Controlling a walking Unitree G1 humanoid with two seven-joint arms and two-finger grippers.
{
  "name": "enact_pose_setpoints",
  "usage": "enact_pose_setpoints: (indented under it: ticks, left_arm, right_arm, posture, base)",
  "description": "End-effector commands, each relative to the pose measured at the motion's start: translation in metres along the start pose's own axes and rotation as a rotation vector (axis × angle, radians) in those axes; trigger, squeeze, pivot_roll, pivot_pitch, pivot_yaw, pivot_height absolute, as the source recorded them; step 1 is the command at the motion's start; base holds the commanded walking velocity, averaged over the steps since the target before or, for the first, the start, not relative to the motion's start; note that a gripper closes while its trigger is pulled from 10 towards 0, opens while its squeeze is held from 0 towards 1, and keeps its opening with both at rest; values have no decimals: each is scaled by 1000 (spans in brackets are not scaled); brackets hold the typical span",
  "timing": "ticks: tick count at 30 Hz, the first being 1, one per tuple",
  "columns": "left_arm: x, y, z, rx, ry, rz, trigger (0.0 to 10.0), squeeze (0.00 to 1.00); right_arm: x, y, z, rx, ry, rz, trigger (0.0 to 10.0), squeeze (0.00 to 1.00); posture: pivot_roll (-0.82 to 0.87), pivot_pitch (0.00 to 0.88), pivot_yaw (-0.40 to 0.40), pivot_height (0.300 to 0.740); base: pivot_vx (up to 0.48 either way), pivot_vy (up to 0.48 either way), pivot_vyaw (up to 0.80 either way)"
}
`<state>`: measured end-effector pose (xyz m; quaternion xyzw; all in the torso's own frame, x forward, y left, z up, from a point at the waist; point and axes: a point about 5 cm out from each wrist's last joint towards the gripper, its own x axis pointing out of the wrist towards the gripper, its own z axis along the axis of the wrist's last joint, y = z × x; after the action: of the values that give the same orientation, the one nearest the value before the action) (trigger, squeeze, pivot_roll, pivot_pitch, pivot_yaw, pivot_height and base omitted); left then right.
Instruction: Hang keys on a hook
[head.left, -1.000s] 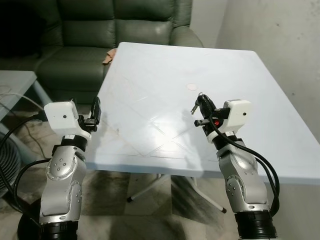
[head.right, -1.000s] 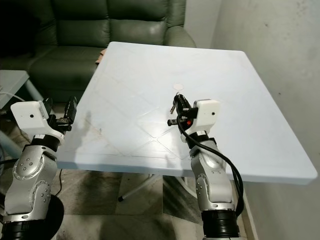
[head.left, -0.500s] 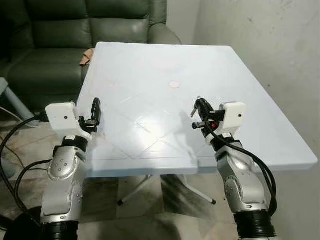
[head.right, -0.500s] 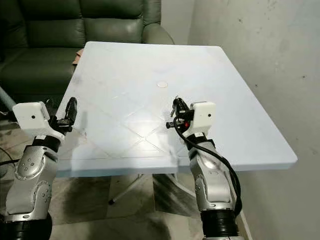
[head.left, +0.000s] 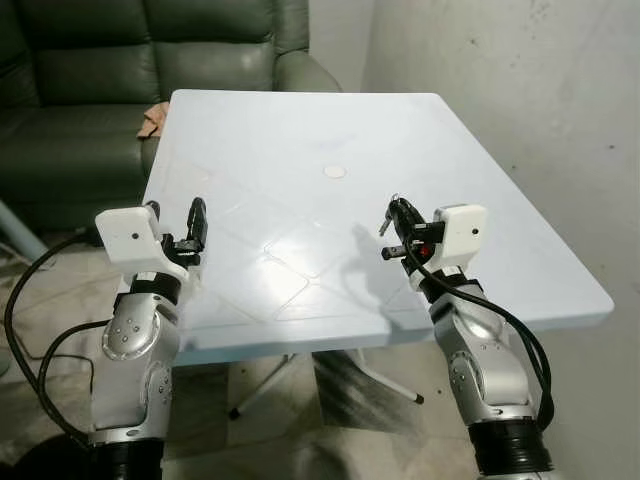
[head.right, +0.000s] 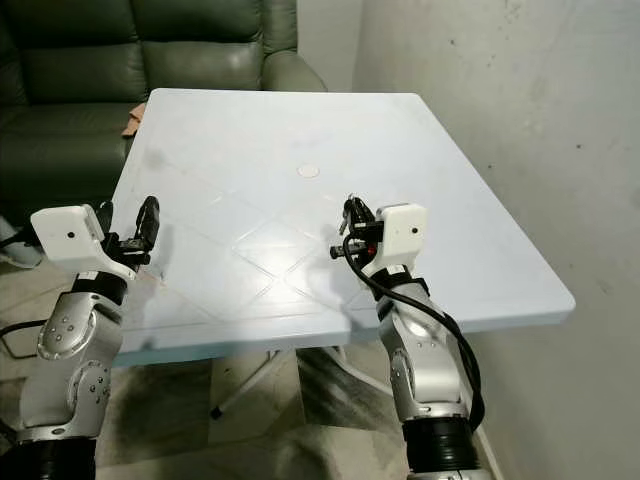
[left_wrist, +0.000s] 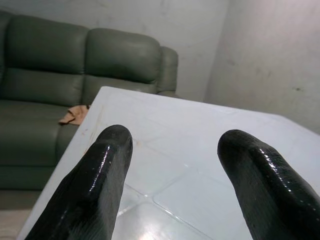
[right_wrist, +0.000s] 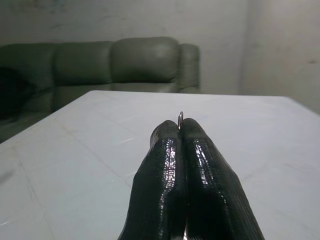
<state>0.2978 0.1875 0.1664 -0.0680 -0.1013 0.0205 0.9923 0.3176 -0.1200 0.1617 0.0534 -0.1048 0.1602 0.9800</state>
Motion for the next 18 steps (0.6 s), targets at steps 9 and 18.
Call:
enact_pose_setpoints:
  ticks: [9,18]
  left_arm:
    - [3,3,-7,-2,70,33,10000,0]
    - [5,3,-9,9,91,40,10000,0]
  right_arm:
    - [1,3,0,-2,-2,18,10000,0]
    - [0,3,0,-5,2,19,10000,0]
  posture:
    - [-112,0,-28,740]
    - [-115,0,-28,740]
  base:
    - [0,0,-763]
    - [0,0,-763]
